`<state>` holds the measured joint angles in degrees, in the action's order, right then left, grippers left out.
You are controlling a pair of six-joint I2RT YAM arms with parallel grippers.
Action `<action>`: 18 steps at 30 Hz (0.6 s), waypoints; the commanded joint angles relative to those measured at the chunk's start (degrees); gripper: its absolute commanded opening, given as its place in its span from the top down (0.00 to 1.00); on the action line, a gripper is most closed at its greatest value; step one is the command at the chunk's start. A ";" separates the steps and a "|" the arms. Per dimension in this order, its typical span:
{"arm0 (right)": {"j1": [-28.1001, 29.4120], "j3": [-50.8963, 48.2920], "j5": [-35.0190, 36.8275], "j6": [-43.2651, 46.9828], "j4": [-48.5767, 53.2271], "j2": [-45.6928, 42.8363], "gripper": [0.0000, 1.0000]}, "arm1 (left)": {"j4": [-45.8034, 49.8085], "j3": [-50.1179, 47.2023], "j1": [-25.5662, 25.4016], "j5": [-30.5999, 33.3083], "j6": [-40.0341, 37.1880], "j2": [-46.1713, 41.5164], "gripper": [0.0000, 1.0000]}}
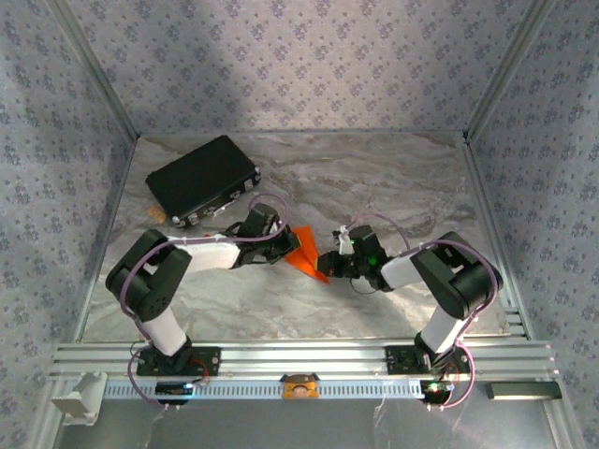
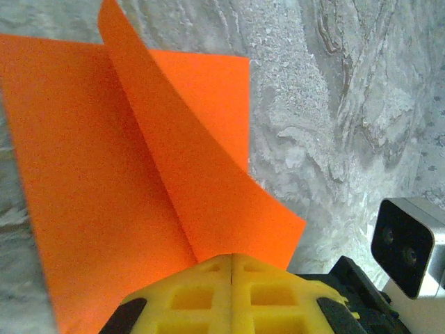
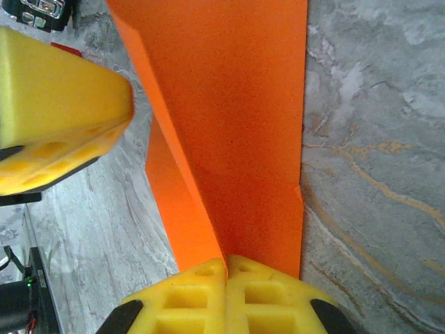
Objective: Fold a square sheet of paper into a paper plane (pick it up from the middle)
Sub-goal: Fourth fold the wing at the center of the table.
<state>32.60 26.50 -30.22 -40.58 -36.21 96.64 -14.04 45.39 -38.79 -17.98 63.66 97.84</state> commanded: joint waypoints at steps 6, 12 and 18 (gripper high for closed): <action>-0.55 -1.10 0.04 -1.57 0.12 1.95 1.00 | -4.19 3.41 -0.48 -4.10 -0.75 4.56 0.99; -0.69 -0.58 -0.10 -1.78 1.25 2.11 0.98 | -4.04 4.70 -0.46 -4.31 -0.56 6.65 1.00; -0.64 -0.03 -0.01 -1.78 2.75 2.07 0.98 | -3.71 5.15 -0.49 -4.13 -0.60 8.02 1.00</action>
<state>32.12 26.20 -31.14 -41.82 -37.52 97.14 -16.78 49.01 -38.81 -21.45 63.66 104.55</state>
